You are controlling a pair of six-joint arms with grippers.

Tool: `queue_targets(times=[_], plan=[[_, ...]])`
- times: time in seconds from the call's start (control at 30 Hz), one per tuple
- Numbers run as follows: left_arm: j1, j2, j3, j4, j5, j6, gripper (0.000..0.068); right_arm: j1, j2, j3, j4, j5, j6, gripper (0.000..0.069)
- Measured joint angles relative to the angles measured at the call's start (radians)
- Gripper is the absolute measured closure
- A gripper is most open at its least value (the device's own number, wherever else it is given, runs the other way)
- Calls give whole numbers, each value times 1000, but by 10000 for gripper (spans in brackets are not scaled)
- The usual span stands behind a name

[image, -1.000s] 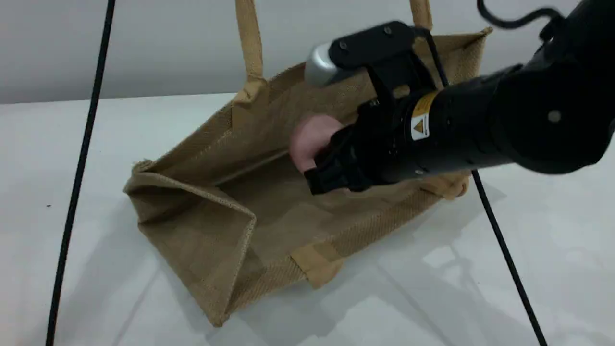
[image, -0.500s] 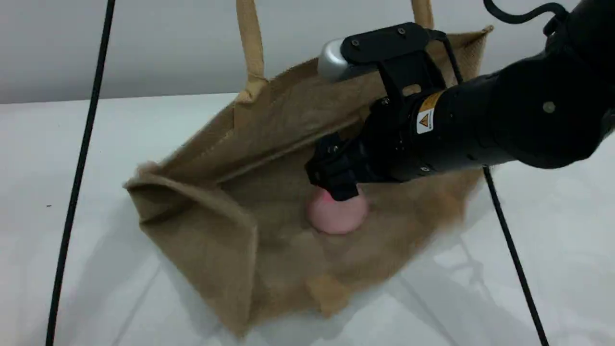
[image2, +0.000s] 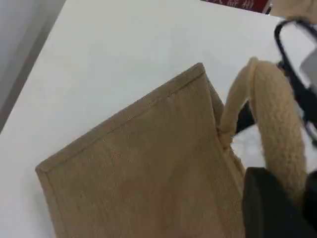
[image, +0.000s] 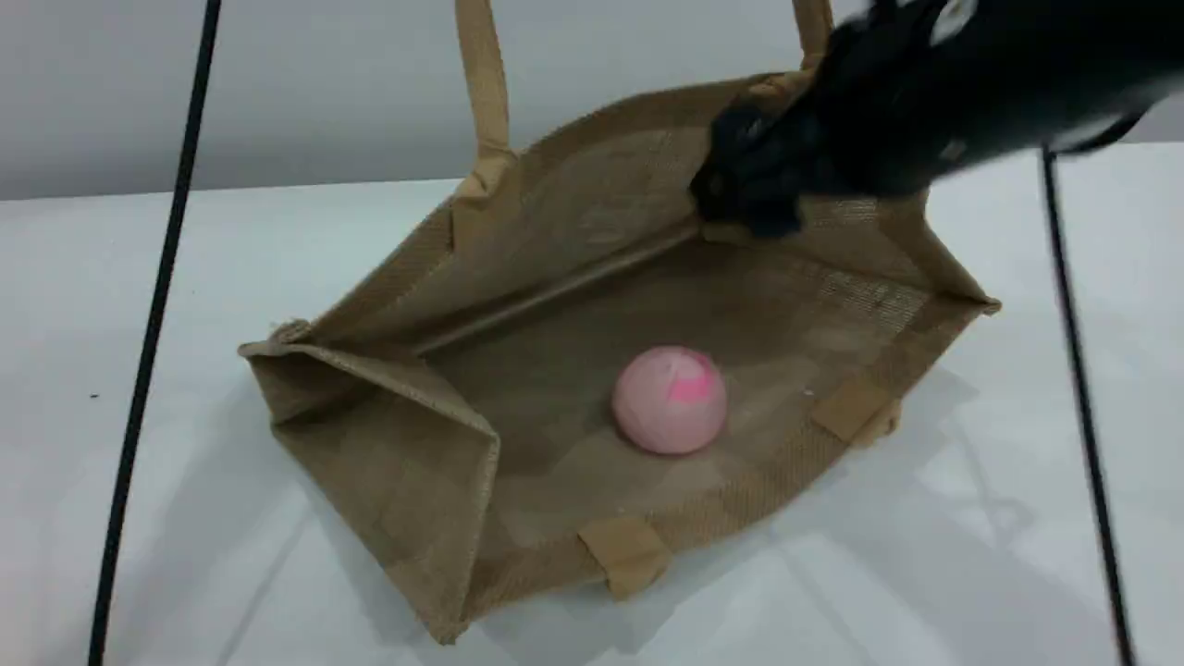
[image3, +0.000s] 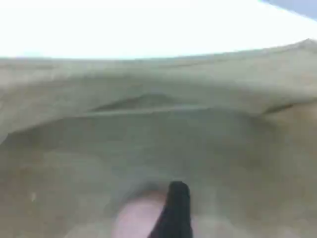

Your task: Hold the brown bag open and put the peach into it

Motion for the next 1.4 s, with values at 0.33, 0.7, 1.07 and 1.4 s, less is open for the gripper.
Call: queue_targets(times=[0.33,0.7,1.07,1.4], plan=[[0,0,0,-16,0,0,598,-224,-256,0,-2,147,-23,99],[0,0,0,-30,-1,-6,391,-288,-364,0,-2,225,-19,100],[1,-38,0,24,0,-166,188,-288,-549,0,-37,395,-20,100],[1,-243,1,337,5,-515,183,-288,-875,0,-51,669,-20,101]])
